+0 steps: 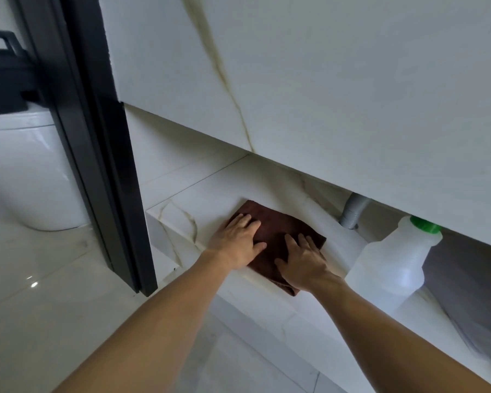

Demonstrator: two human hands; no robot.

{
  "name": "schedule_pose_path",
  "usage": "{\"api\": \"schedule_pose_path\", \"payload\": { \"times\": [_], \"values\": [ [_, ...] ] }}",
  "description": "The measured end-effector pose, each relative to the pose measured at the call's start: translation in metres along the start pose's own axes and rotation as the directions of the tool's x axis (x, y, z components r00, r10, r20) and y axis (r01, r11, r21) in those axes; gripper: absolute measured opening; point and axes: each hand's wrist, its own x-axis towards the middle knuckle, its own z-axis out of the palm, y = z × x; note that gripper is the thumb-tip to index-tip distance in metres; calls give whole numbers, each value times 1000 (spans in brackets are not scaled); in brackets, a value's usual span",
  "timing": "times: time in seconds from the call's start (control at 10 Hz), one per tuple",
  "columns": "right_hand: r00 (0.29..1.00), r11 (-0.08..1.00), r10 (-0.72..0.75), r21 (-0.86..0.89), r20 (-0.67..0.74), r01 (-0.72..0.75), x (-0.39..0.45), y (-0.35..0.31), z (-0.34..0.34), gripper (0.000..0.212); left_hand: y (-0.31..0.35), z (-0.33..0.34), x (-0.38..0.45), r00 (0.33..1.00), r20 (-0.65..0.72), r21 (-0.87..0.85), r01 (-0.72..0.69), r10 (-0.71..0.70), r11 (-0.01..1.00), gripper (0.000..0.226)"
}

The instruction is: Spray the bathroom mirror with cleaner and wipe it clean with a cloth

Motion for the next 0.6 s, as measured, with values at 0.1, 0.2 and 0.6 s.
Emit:
{"api": "schedule_pose_path", "payload": {
  "times": [0.1, 0.2, 0.6],
  "values": [
    [1000, 1000, 17, 7, 13, -17, -1, -2, -1, 73, 0, 1, -4, 1000, 10, 7, 7, -7, 1000, 67],
    [999, 999, 31, 11, 16, -31, 2, -2, -3, 72, 3, -2, -4, 999, 41, 7, 18, -18, 1000, 67],
    [990, 992, -13, 120, -137, 29, -4, -70, -34, 61, -20, -43, -21, 976, -207, -96, 50, -69, 994, 53]
  ]
}}
